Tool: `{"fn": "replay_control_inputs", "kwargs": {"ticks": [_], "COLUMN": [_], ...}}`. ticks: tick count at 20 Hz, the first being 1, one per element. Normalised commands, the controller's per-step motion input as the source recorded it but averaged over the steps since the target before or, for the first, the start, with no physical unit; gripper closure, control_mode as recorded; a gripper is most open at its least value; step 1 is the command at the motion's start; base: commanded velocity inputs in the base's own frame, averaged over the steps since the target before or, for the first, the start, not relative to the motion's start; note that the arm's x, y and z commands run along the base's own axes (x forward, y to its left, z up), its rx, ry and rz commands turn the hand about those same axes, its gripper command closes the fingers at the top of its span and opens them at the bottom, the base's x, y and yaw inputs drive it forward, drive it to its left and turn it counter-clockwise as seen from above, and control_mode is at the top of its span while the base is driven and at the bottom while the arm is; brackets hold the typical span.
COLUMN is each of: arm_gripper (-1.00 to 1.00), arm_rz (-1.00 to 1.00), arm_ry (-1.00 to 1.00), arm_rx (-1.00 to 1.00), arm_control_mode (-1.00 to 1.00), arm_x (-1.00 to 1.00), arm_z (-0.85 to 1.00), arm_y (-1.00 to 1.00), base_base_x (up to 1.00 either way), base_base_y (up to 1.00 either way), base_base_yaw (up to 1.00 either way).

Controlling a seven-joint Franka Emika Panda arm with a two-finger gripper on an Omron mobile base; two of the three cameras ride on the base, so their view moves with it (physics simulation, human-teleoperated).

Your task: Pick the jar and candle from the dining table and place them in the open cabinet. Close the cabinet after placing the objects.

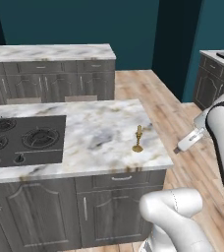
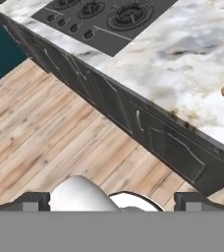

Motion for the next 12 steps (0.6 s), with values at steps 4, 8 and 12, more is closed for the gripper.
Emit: {"fn": "replay_control_inputs", "kwargs": {"ticks": [4, 8, 12], "arm_gripper": [-1.00, -1.00, -1.00], "arm_rz": [0.07, 0.04, 0.04], "arm_ry": [0.00, 0.00, 0.00], "arm_rx": [0.01, 0.00, 0.00], "arm_control_mode": [-1.00, -1.00, -1.00], "arm_x": [0.32, 0.37, 0.25], "arm_z": [-0.09, -0.13, -0.11], "arm_y": [-0.01, 0.00, -0.08], "base_base_x": [0.00, 0.00, 0.00], "base_base_y": [0.00, 0.00, 0.00], "base_base_yaw": [0.00, 0.00, 0.00]}}
